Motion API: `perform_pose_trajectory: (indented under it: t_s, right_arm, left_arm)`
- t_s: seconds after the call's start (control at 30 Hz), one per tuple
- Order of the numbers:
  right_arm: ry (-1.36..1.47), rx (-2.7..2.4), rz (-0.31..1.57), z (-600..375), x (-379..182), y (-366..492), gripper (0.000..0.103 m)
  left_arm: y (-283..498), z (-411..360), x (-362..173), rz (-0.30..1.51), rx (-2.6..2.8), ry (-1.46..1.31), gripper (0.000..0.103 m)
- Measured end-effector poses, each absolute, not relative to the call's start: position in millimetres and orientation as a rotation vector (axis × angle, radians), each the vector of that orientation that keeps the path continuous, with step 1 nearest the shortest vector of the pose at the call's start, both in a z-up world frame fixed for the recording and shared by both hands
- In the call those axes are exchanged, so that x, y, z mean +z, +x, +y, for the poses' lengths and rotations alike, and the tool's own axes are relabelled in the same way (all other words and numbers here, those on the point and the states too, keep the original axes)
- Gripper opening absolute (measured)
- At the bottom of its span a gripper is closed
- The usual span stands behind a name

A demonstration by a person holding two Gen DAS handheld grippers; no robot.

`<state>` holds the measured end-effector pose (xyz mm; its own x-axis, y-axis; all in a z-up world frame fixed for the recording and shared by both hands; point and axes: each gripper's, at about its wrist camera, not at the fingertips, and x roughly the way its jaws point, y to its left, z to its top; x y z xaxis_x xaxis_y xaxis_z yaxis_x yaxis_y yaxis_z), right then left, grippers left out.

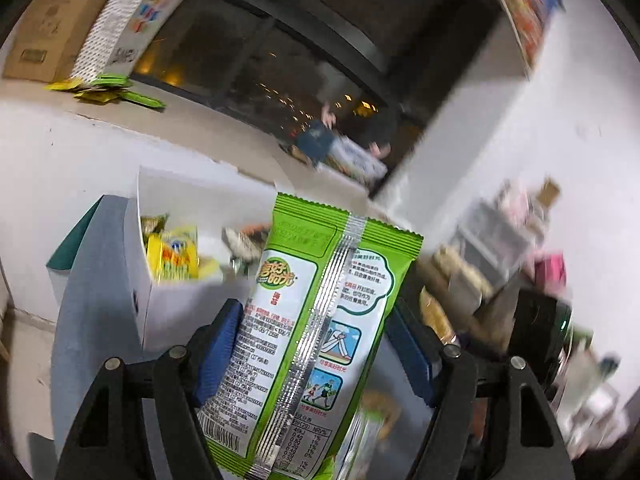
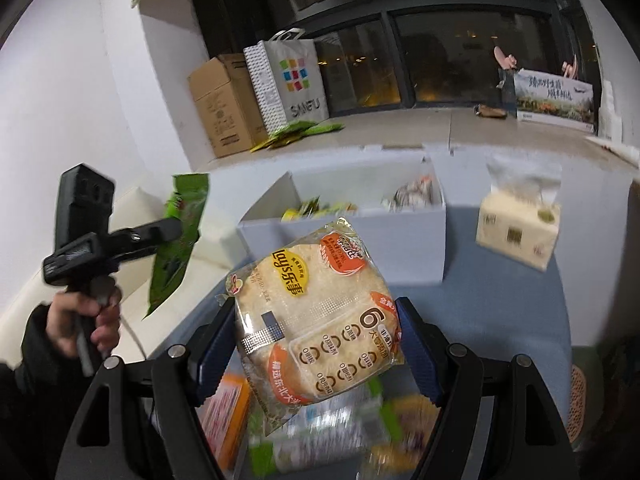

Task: Organize snacks
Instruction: 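Lower both held bags into the white box and open both grippers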

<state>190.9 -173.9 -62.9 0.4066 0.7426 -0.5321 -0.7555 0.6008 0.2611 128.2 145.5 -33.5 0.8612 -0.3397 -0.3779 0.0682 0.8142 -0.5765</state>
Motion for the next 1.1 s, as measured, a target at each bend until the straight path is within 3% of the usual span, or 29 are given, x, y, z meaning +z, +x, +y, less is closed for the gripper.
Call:
perform_pose_trajectory:
  t_s: [0.3,0.6,0.7,0.73,0.77,0.83,1.1]
  right_arm:
    - [-0.019,0.923,0.654,-100.2,-17.4,274.1,0.08]
    - [-0.022,0.84,0.725,-38.8,-20.7,361.5,0.08]
    - [0.01,0.825,0.76,-27.4,-26.7,386.8,0.08]
    - [0.028,0.821,0.772,-24.6,-28.9,394.3,0.083]
    - [0.044,0.823,0.787,-22.2,-31.2,400.7,0.086]
    - [0.081,0.843,0.812,-17.5,-36.9,412.1,0.103]
    - [0.173,0.808,0.816,-41.9,-42.2,407.9,0.103]
  left_arm:
    - [220.5,167.4,-9.1,0.46,-0.112,-0.548,0.077]
    - [287.3,187.7,-21.3,0.518,-0.049,-0.528,0.077]
    - [302.4,193.9,-28.4,0.534,-0.026,-0.517,0.085]
    - [305.7,196.9,-30.8,0.538,-0.006,-0.517,0.101]
    - [307.3,199.9,-34.1,0.543,0.008,-0.522,0.103]
    - [307.7,204.5,-41.2,0.559,0.015,-0.537,0.103]
    - [272.5,201.4,-42.9,0.538,0.045,-0.479,0.103]
